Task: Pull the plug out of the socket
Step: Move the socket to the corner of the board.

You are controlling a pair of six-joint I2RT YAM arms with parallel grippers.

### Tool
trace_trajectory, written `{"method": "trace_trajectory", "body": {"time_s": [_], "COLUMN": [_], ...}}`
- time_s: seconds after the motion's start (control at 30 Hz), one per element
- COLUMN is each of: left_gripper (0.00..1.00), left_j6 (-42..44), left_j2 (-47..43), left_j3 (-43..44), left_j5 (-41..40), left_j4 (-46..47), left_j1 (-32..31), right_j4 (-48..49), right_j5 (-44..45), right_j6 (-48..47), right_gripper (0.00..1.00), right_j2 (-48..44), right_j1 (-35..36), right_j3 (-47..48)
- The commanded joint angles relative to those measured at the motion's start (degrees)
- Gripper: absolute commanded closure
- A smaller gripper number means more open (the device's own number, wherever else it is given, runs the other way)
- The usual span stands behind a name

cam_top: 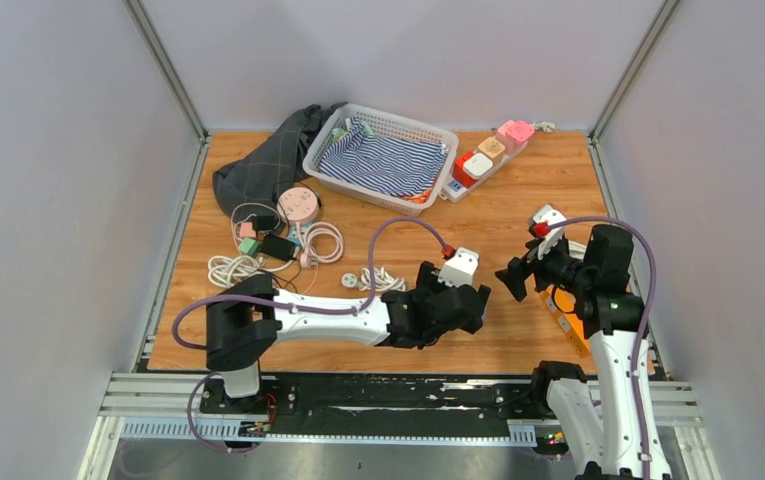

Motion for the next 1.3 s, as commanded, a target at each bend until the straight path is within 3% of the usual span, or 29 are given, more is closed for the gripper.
{"method": "trace_trajectory", "body": {"time_s": [0.0,0.23,0.53,0.8,1.0,1.27], "left_gripper": [0.06,0.18,0.38,0.76,0.80,0.81], "left_j6": [-3.0,-2.5,-0.6,8.8,22.2,31.8], "left_j2": [3.4,6.6,9.3,8.0,3.1,-1.3], "left_j3": [3.3,4.8,5.8,3.5,-3.1,-2.4], "left_j5": [-4.9,-8.9,-5.8,0.6,10.5,24.8], "left_j4": [-2.6,-2.5,-1.9,-2.8,-0.5,-8.6], "left_j1": [-0.4,-0.2,1.2,1.2,1.2,4.6], "right_j4": [2.5,2.7,2.6,0.2,-3.2,-7.5], "right_j5": [11.4,14.1,12.6,8.5,4.3,-3.9], "right_j6": [-1.4,-2.3,-2.4,-5.9,-11.0,-20.4], "right_gripper": [0.07,0.08,0.08,0.08,0.08,0.12], "right_j2": [1.0,3.0,3.0,3.5,4.4,4.0], "right_j1": [-0.6,-0.6,-0.8,-0.9,-0.9,-0.9], "right_j3": [-2.0,-2.6,-3.0,-3.3,-3.3,-5.1]}}
